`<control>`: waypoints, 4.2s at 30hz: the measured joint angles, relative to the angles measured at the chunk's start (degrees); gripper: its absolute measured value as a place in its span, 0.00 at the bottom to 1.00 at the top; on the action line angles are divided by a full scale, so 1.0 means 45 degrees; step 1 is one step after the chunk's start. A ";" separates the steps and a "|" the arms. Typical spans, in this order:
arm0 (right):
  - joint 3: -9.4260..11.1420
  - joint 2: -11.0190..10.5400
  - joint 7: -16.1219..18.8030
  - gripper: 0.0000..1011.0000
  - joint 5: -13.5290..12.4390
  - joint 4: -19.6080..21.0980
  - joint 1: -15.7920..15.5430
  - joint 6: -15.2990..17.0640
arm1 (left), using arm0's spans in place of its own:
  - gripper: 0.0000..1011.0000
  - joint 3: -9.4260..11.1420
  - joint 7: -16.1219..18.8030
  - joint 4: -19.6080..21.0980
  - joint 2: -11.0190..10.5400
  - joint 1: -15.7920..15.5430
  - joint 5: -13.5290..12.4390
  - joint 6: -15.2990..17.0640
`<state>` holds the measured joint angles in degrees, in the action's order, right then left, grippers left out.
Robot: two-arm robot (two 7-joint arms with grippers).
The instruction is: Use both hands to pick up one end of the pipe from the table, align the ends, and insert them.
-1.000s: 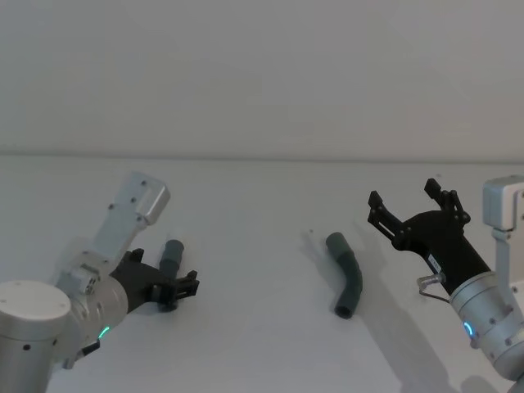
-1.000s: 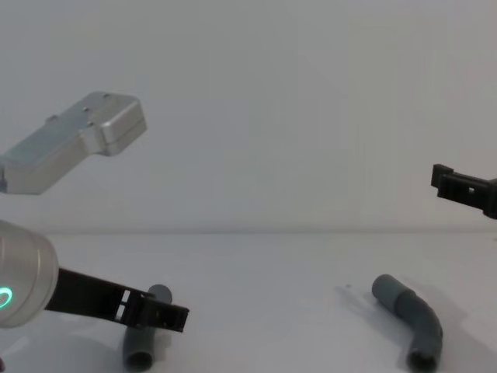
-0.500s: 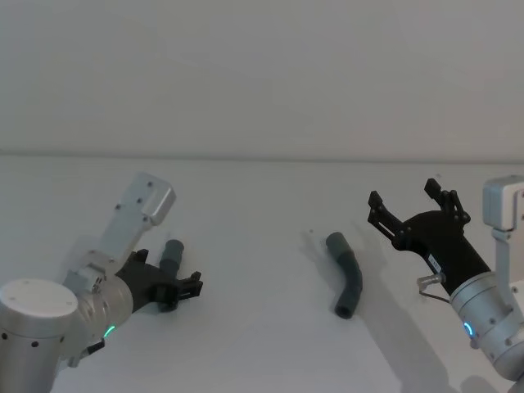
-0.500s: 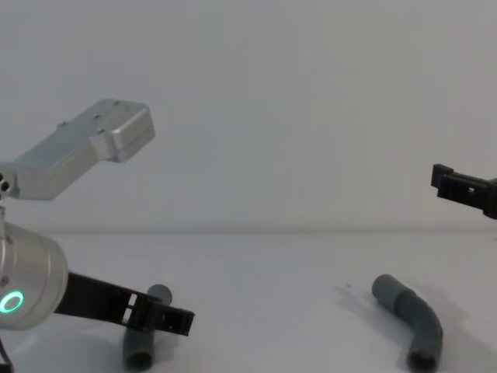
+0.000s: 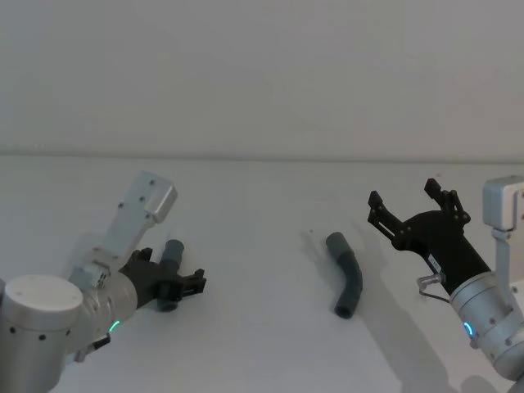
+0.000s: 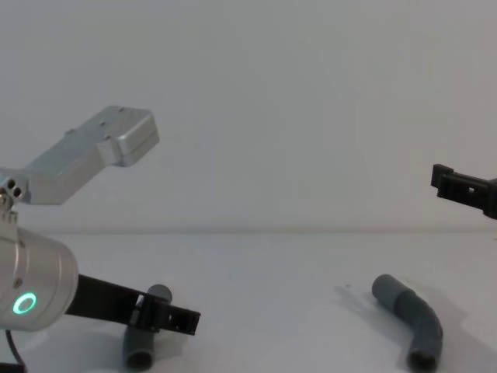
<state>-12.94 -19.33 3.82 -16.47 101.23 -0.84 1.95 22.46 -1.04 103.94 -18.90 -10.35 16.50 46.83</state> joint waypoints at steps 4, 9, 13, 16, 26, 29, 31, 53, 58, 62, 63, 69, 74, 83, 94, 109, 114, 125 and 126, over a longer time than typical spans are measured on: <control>-0.0001 0.0000 0.0000 0.99 0.0000 -0.0001 0.0000 0.0000 | 0.99 -0.0026 -0.0025 -0.0180 0.0072 -0.0078 -0.0033 -0.0094; -0.0001 0.0000 0.0000 0.99 0.0000 0.0000 0.0000 -0.0001 | 0.99 -0.0066 -0.0070 -0.0395 0.0169 -0.0154 -0.0061 -0.0216; -0.0001 0.0000 0.0000 0.99 0.0000 0.0000 0.0000 0.0000 | 0.99 -0.0095 -0.0114 -0.0547 0.0250 -0.0202 -0.0065 -0.0276; -0.0001 0.0000 0.0001 0.99 0.0000 0.0000 0.0000 0.0000 | 0.99 -0.0124 -0.0137 -0.0670 0.0327 -0.0229 -0.0065 -0.0286; 0.0000 0.0000 0.0000 0.99 0.0000 -0.0001 0.0000 -0.0001 | 0.99 -0.0227 -0.0141 -0.0954 0.0624 -0.0240 -0.0051 -0.0266; 0.0000 0.0000 0.0000 0.99 0.0000 0.0000 0.0000 0.0000 | 0.98 -0.0240 -0.0139 -0.0977 0.0667 -0.0240 -0.0054 -0.0256; -0.0001 0.0000 0.0000 0.99 0.0000 0.0000 0.0000 0.0000 | 0.94 -0.0248 -0.0138 -0.1000 0.0716 -0.0240 -0.0056 -0.0241; -0.0001 0.0000 0.0001 0.99 0.0000 0.0000 0.0000 0.0000 | 0.79 -0.0287 -0.0099 -0.1095 0.0855 -0.0228 -0.0093 -0.0175; -0.0001 0.0000 0.0000 0.99 0.0000 0.0000 0.0000 0.0000 | 0.76 -0.0291 -0.0095 -0.1105 0.0862 -0.0228 -0.0097 -0.0168; -0.0002 -0.0001 0.0007 0.99 0.0006 0.0011 -0.0016 0.0008 | 0.74 -0.0292 -0.0092 -0.1112 0.0866 -0.0231 -0.0099 -0.0162; -0.0004 -0.0010 0.0014 0.99 0.0008 0.0032 -0.0027 0.0020 | 0.73 -0.0291 -0.0090 -0.1115 0.0869 -0.0233 -0.0100 -0.0160; -0.0109 -0.0165 0.0171 0.99 0.0089 0.0312 -0.0132 0.0396 | 0.70 -0.0291 -0.0084 -0.1121 0.0874 -0.0235 -0.0107 -0.0156; -0.0233 -0.0282 0.0239 0.99 0.0172 0.0678 -0.0238 0.1034 | 0.67 -0.0290 -0.0078 -0.1125 0.0874 -0.0234 -0.0111 -0.0153; -0.0522 -0.0359 0.0150 0.99 0.0335 0.1398 -0.0412 0.2822 | 0.61 -0.0291 -0.0076 -0.1133 0.0874 -0.0230 -0.0112 -0.0151; -0.0771 0.0167 -0.0608 0.99 0.0475 0.1930 -0.0462 0.5115 | 0.54 -0.0291 -0.0076 -0.1136 0.0873 -0.0228 -0.0113 -0.0149; -0.0960 0.1140 -0.1312 0.99 0.0593 0.1418 0.0130 0.6801 | 0.44 -0.0291 -0.0077 -0.1137 0.0873 -0.0228 -0.0113 -0.0141; -0.1043 0.1340 -0.1359 0.99 0.0681 0.1052 0.0385 0.7044 | 0.41 -0.0290 -0.0077 -0.1136 0.0873 -0.0229 -0.0112 -0.0138; -0.1102 0.1626 -0.1372 0.99 0.0795 0.0485 0.0769 0.7362 | 0.36 -0.0291 -0.0077 -0.1137 0.0873 -0.0228 -0.0111 -0.0136; -0.1103 0.1646 -0.1376 0.99 0.0799 0.0448 0.0792 0.7390 | 0.36 -0.0291 -0.0077 -0.1137 0.0873 -0.0228 -0.0111 -0.0136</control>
<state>-17.90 -11.93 -2.37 -12.87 103.24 2.73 35.21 21.15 -1.39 98.83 -14.97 -11.37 16.00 46.22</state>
